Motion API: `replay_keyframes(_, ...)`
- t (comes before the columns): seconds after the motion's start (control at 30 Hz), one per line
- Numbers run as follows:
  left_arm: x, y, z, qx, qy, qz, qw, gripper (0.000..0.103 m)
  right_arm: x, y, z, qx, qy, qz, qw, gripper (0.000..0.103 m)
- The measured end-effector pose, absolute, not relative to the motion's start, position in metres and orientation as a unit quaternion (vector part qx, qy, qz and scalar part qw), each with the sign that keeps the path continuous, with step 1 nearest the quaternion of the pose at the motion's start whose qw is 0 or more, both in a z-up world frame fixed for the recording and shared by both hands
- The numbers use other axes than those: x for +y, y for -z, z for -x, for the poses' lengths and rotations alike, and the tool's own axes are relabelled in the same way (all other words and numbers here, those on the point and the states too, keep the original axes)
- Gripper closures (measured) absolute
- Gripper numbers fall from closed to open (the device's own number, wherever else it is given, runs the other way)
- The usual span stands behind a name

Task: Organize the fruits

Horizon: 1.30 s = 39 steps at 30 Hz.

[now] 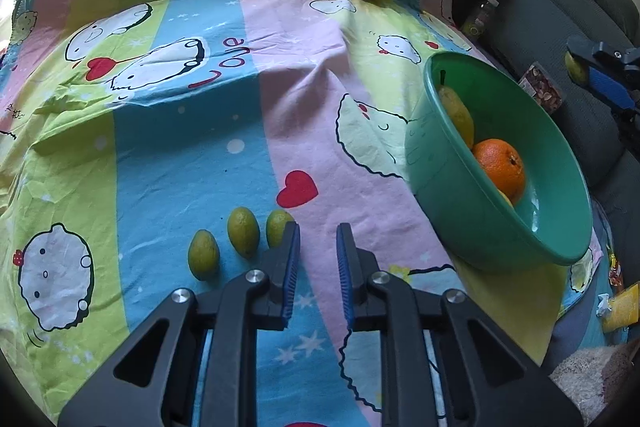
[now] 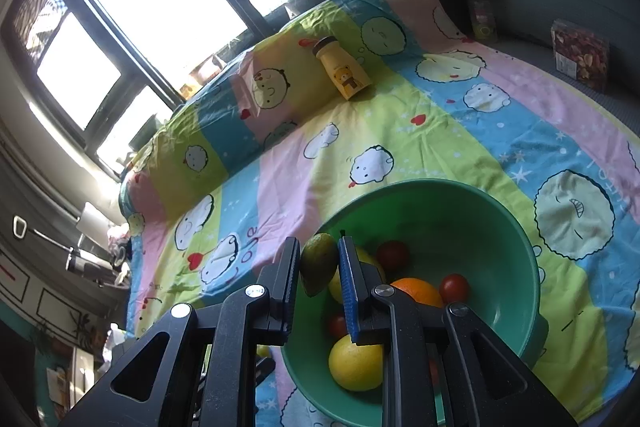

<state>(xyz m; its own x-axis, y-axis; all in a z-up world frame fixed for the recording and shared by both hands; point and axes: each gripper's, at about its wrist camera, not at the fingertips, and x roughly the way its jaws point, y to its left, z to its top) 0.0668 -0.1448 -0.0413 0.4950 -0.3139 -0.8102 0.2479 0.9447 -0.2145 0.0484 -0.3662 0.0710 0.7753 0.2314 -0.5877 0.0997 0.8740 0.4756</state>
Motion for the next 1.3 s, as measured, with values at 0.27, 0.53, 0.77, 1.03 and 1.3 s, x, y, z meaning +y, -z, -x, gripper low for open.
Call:
replay_keyframes(0.27, -0.133, 0.042, -0.069, 0.472, 0.136, 0.028, 0.871, 0.071, -0.367, -0.070, -0.048, 0.335, -0.036, -0.248, 0.908, 0.082)
replay_keyframes(0.53, -0.131, 0.055, -0.081, 0.493, 0.134, 0.050, 0.858, 0.069, -0.364, -0.071, -0.047, 0.336, -0.038, -0.246, 0.908, 0.082)
replay_keyframes(0.77, -0.134, 0.054, -0.095, 0.500, 0.111, 0.051, 0.857, 0.074, -0.363, -0.068, -0.052, 0.343, -0.034, -0.244, 0.907, 0.082)
replay_keyframes(1.03, -0.139, 0.053, -0.089, 0.504, 0.113, 0.060, 0.854, 0.085, -0.365, -0.069, -0.052, 0.343, -0.036, -0.247, 0.906, 0.082)
replay_keyframes(1.3, -0.158, -0.016, -0.074, 0.431, 0.151, 0.070, 0.887, 0.085, -0.373, -0.059, -0.056, 0.358, -0.030, -0.253, 0.899, 0.082)
